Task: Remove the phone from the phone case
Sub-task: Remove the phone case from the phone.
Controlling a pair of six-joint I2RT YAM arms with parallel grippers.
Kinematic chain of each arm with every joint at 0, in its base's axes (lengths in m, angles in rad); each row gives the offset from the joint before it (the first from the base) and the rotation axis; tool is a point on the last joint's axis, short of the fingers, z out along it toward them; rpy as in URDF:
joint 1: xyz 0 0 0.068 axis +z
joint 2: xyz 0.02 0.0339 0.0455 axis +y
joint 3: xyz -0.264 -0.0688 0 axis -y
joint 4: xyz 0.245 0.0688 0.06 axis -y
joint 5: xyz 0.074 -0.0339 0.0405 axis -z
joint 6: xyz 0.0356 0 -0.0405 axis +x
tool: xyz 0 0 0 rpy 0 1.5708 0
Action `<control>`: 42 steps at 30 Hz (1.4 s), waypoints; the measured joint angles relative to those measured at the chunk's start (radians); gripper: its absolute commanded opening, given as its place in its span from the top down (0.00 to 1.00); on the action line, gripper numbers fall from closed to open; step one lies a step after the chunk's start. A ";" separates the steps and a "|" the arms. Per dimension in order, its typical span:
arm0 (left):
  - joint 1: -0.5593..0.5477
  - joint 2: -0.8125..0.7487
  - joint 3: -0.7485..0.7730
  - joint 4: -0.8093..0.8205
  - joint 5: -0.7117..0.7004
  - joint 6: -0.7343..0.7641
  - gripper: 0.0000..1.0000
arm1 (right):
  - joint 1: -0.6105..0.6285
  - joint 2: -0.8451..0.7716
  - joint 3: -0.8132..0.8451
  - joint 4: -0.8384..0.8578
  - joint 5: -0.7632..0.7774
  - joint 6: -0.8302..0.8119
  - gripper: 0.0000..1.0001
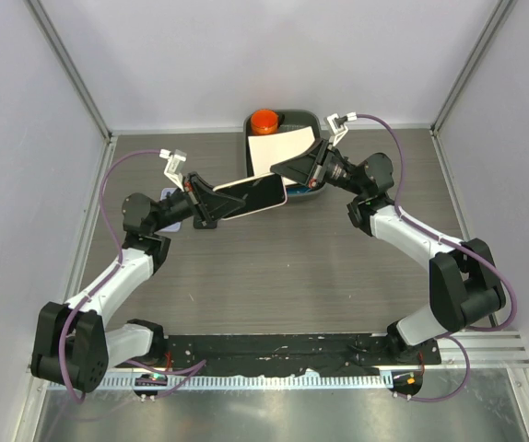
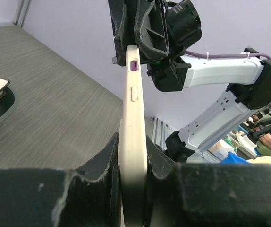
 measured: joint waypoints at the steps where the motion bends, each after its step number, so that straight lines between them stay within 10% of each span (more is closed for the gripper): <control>1: 0.001 0.000 0.000 0.000 0.001 0.000 1.00 | 0.001 0.000 0.000 0.000 0.000 -0.001 0.80; 13: 0.006 -0.006 -0.015 0.044 0.031 -0.005 1.00 | 0.008 0.011 0.000 0.031 -0.013 0.052 0.99; 42: 0.011 -0.006 -0.015 0.194 0.109 -0.096 1.00 | 0.020 0.088 0.012 0.174 -0.022 0.244 0.99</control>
